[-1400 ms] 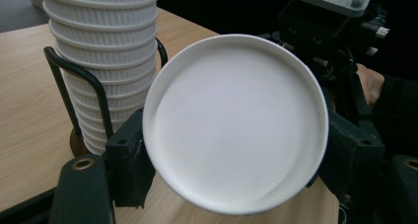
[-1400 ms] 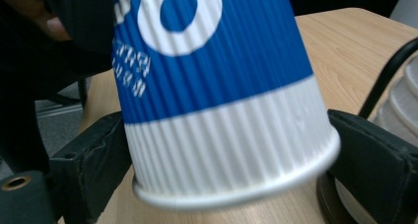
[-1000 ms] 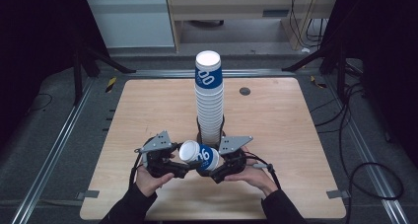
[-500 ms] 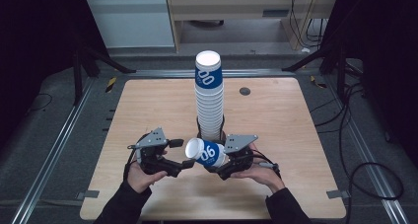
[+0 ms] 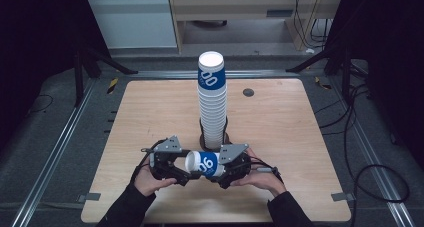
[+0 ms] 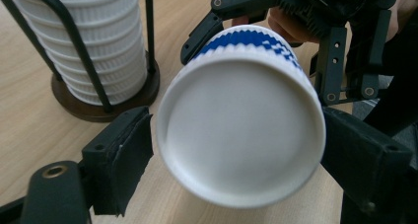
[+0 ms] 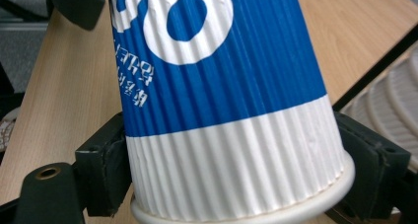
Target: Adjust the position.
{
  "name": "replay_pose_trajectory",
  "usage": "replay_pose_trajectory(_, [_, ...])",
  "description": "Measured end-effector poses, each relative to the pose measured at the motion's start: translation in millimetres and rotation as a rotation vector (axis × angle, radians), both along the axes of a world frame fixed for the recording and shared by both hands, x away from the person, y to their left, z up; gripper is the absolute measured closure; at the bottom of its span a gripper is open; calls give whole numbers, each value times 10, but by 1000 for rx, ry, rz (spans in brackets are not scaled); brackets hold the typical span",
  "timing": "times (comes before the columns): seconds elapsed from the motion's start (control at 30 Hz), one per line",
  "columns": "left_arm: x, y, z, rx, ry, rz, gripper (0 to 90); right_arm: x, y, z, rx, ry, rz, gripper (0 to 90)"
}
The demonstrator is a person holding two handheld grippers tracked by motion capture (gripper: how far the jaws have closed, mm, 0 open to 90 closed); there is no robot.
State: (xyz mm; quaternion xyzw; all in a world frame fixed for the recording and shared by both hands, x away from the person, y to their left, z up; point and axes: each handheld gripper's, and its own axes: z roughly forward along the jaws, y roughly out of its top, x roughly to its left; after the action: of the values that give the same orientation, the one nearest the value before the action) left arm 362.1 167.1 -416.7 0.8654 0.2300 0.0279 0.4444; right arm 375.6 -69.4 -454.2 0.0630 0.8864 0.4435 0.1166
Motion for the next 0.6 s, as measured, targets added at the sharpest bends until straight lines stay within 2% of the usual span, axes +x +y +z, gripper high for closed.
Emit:
replay_pose_trajectory(0.23, [-2,-57,-59,26,21,-23,202,-45,85,-53,-47,-5,33,153])
replay_pose_trajectory(0.37, [-6,-82,-82,42,24,-33,225,-48,93,-49,-48,-9,35,153])
replay_pose_trajectory(0.6, [-9,-76,-79,35,21,-37,243,-46,94,-57,-56,-10,35,150])
